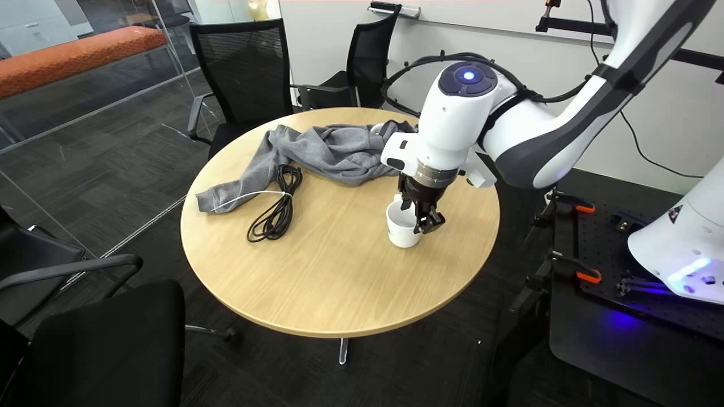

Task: Move the white mug forward, place the yellow pen inside the white mug

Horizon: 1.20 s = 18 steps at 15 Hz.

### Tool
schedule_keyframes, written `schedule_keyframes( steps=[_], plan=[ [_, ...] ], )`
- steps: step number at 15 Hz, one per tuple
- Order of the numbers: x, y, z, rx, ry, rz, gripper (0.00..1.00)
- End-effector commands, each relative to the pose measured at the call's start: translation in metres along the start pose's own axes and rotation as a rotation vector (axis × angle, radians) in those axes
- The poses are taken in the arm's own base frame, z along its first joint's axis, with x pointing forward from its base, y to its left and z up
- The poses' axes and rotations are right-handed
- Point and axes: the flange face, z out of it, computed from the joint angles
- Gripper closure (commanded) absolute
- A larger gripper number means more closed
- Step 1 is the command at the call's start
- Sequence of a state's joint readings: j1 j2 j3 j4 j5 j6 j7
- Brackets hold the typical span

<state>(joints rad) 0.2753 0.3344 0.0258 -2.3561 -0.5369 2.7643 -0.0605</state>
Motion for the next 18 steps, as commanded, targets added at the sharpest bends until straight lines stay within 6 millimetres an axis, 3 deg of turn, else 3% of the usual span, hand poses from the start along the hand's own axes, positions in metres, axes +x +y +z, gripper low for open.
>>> schedule_keyframes(
  steps=[1, 4, 8, 14, 18],
  plan=[
    [-0.015, -0.003, -0.032, -0.046, 0.037, 0.028, 0.04],
    [-0.023, 0.004, -0.051, -0.058, 0.054, 0.071, 0.00],
    [-0.034, 0.028, -0.083, -0.080, 0.110, 0.229, 0.00],
    [-0.067, 0.081, -0.116, -0.100, 0.113, 0.380, 0.00],
    [-0.106, 0.126, -0.130, -0.098, 0.056, 0.363, 0.00]
  ],
)
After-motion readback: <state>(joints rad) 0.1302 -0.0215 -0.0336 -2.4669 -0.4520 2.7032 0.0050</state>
